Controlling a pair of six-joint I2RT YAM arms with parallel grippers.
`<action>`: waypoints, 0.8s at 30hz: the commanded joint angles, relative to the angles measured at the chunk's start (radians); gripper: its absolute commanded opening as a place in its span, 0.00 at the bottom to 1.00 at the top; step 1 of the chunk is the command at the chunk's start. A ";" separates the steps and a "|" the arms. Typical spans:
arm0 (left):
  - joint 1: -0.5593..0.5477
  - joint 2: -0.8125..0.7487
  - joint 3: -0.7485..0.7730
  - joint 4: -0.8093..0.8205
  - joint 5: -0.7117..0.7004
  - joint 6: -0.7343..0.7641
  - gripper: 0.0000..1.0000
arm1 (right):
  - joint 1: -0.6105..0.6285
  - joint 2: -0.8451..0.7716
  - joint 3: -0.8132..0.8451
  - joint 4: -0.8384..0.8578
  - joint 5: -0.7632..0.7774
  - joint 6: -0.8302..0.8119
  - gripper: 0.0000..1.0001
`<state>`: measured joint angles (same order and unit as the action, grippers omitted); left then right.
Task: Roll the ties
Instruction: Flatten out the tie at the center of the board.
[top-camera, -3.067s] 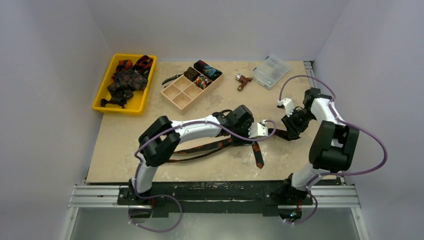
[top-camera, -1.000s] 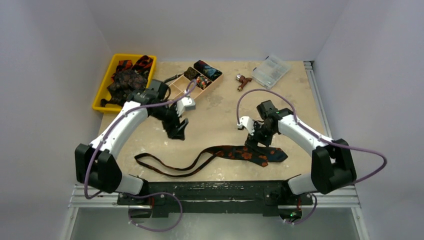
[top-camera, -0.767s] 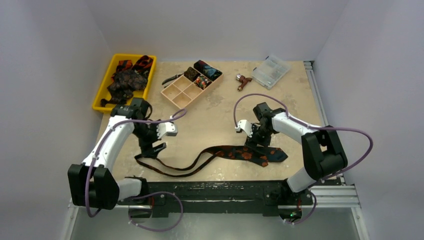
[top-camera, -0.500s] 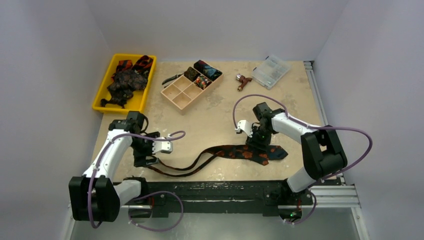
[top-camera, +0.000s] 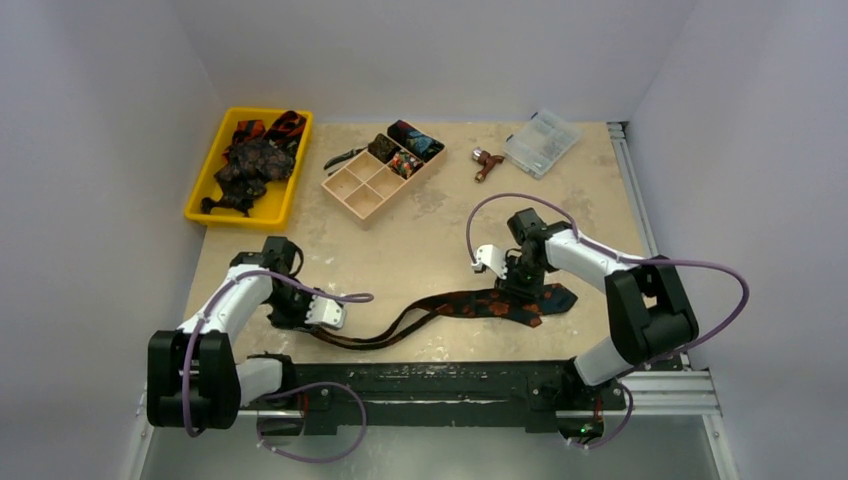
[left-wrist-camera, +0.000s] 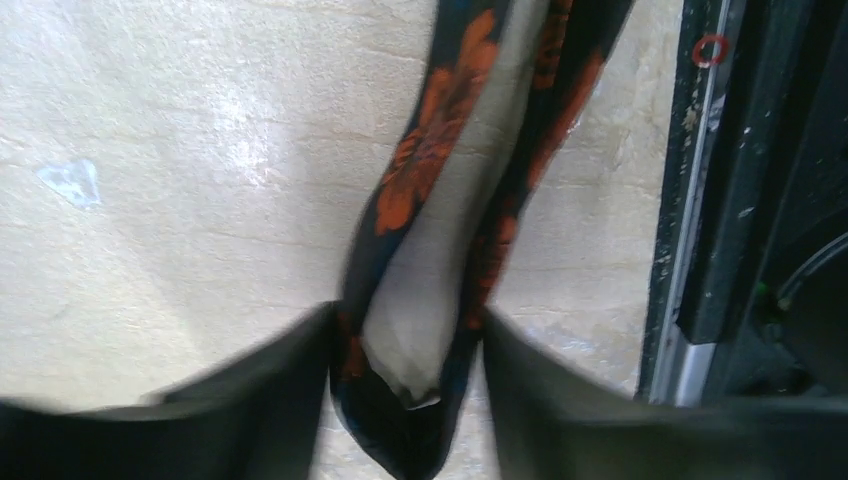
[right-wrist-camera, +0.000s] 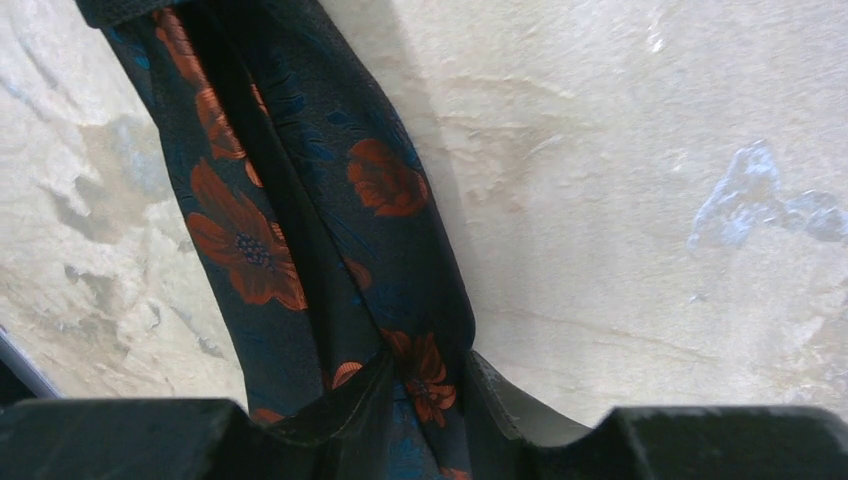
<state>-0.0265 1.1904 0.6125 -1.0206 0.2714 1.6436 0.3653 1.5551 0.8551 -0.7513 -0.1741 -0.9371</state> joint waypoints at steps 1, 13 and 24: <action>0.003 0.005 0.039 -0.053 0.027 0.039 0.23 | -0.022 -0.002 -0.108 -0.104 0.018 -0.058 0.29; 0.011 0.489 0.478 -0.446 0.069 -0.176 0.00 | -0.222 0.105 -0.055 -0.234 0.133 -0.306 0.05; 0.003 0.664 0.646 -0.374 0.053 -0.357 0.42 | -0.230 0.218 0.161 -0.305 0.085 -0.246 0.53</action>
<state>-0.0257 1.9003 1.2037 -1.3872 0.3168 1.3632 0.1513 1.7702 0.9707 -1.1839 -0.0658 -1.1587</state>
